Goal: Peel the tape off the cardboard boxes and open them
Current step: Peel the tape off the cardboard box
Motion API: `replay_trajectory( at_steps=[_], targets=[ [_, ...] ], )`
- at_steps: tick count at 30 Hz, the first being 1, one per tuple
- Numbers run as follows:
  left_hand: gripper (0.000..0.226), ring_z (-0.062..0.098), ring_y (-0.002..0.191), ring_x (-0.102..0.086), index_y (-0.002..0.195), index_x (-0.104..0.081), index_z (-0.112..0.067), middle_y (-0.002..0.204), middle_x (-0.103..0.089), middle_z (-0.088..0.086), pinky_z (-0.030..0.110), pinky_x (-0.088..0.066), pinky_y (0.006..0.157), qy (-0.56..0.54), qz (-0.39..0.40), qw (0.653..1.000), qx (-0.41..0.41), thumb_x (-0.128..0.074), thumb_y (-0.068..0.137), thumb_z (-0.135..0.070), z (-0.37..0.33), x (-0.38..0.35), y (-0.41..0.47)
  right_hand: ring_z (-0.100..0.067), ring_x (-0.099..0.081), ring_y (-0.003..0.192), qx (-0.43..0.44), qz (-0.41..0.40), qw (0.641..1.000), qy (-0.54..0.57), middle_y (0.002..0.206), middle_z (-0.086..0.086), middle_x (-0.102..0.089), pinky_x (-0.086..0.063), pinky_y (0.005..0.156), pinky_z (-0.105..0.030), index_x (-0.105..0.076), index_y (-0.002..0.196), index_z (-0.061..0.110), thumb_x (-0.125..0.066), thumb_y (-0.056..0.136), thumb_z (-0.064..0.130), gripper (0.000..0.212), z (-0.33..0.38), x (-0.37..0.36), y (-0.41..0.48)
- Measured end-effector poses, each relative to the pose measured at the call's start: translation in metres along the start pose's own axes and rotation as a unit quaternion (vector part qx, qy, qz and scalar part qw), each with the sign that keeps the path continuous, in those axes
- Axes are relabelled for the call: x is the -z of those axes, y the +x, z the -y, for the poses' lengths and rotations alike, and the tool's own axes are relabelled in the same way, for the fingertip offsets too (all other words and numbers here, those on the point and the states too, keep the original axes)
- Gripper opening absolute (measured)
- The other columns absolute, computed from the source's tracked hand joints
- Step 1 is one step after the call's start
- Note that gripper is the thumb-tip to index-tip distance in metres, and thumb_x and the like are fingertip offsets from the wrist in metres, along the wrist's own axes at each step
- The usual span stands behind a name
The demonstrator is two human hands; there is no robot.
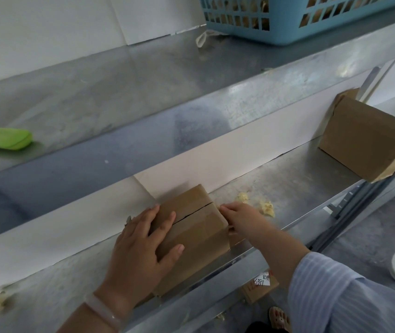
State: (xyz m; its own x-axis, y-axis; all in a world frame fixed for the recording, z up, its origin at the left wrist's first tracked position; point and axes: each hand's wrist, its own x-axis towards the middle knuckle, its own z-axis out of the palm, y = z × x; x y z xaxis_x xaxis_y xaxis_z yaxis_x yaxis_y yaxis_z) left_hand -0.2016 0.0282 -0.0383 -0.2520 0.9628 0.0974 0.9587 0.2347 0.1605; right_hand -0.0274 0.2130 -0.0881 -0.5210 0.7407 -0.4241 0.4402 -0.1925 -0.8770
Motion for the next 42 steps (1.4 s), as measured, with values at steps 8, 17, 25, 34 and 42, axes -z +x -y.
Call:
replay_trajectory(
  at_steps=[8,17,25,34,42],
  targets=[
    [0.068,0.021,0.139,-0.033,0.143,-0.039,-0.038,0.151,-0.034,0.000,0.039,-0.018,0.113,-0.003,0.000,1.000,-0.002,-0.022,0.088,-0.074,0.002,-0.002,0.000,-0.015,-0.072,0.081,0.011,0.023,0.994,0.108,0.084,-0.002,-0.076,-0.060,0.076,-0.033,-0.074,0.092,0.013,-0.077,0.082,0.026,0.017,-0.002,0.013,-0.002],
    [0.068,0.021,0.139,-0.034,0.143,-0.040,-0.038,0.152,-0.035,0.000,0.043,-0.021,0.114,-0.013,-0.002,1.000,0.000,-0.024,0.088,-0.073,0.001,-0.002,0.000,-0.015,-0.068,0.072,0.012,-0.084,0.994,0.070,0.086,-0.005,-0.069,-0.061,0.068,-0.031,-0.066,0.088,0.013,-0.082,0.077,0.020,0.022,-0.001,0.005,-0.007],
    [0.069,0.022,0.139,-0.035,0.143,-0.042,-0.035,0.151,-0.036,0.001,0.044,-0.023,0.113,-0.014,-0.015,1.000,-0.010,-0.024,0.088,-0.074,0.003,-0.004,0.000,-0.020,-0.066,0.079,0.081,-0.302,0.950,-0.018,0.089,0.008,-0.065,-0.053,0.070,-0.032,-0.061,0.086,0.025,-0.076,0.081,0.036,0.020,0.020,0.061,-0.002],
    [0.064,0.017,0.135,-0.038,0.128,-0.055,-0.025,0.145,-0.041,-0.004,0.046,-0.030,0.113,-0.083,-0.098,0.992,-0.014,-0.036,0.087,-0.070,0.002,-0.005,-0.002,-0.021,-0.041,0.133,0.071,-0.236,0.945,-0.214,0.152,-0.007,-0.037,-0.031,0.110,-0.032,-0.047,0.143,0.021,-0.051,0.099,0.029,0.045,0.030,0.064,-0.003],
    [0.034,0.014,0.094,-0.045,0.098,-0.059,-0.018,0.102,-0.048,-0.001,0.028,-0.034,0.085,-0.113,-0.258,0.953,0.113,-0.050,0.087,-0.049,0.003,0.006,-0.022,0.012,-0.056,0.090,0.176,-0.041,0.965,-0.191,0.098,0.027,-0.063,-0.041,0.072,-0.005,-0.065,0.121,0.034,-0.056,0.096,0.039,0.027,0.042,-0.005,-0.060]
  ],
)
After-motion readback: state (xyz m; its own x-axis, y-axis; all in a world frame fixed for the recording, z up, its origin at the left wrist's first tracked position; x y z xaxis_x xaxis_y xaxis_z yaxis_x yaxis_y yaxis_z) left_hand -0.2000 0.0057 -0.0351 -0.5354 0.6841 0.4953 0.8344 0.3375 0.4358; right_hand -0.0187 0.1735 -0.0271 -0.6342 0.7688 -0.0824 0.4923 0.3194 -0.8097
